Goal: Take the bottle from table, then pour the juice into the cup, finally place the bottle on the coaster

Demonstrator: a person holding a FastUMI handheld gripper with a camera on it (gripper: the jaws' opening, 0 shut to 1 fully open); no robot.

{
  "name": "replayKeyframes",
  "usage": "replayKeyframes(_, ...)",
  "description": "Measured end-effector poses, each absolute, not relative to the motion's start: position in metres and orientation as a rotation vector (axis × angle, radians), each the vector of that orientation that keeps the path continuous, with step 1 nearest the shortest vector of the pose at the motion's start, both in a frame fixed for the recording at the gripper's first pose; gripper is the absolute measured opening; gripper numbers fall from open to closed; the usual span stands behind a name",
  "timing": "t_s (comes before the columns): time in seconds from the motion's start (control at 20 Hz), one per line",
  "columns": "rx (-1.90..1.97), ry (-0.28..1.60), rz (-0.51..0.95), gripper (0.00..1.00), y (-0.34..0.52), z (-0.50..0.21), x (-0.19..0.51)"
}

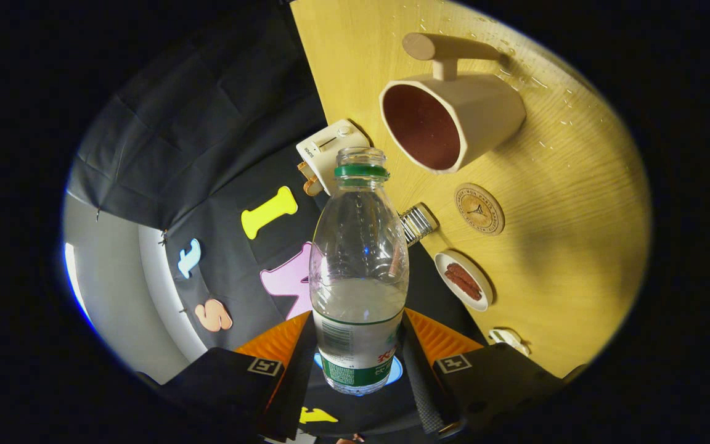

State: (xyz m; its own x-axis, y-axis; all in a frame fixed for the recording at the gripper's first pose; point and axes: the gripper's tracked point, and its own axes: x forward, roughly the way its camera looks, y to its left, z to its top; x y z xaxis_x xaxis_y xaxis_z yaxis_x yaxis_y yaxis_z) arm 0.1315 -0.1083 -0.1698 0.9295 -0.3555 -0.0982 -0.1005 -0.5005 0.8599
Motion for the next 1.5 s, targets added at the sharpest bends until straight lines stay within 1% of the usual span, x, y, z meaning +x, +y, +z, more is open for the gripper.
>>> replayKeyframes(0.4, 1.723, -0.243, -0.398, 0.75, -0.103, -0.194, 0.132)
replayKeyframes(0.7, 1.46, -0.153, -0.405, 0.75, -0.096, -0.198, 0.133)
replayKeyframes(0.85, 1.268, -0.11, -0.46, 0.75, -0.103, -0.203, 0.129)
replayKeyframes(1.15, 0.909, -0.083, -0.597, 0.75, -0.117, -0.196, 0.111)
replayKeyframes(1.4, 0.532, -0.028, -0.628, 0.75, -0.118, -0.175, 0.118)
replayKeyframes(1.5, 0.402, 0.021, -0.625, 0.75, -0.114, -0.173, 0.13)
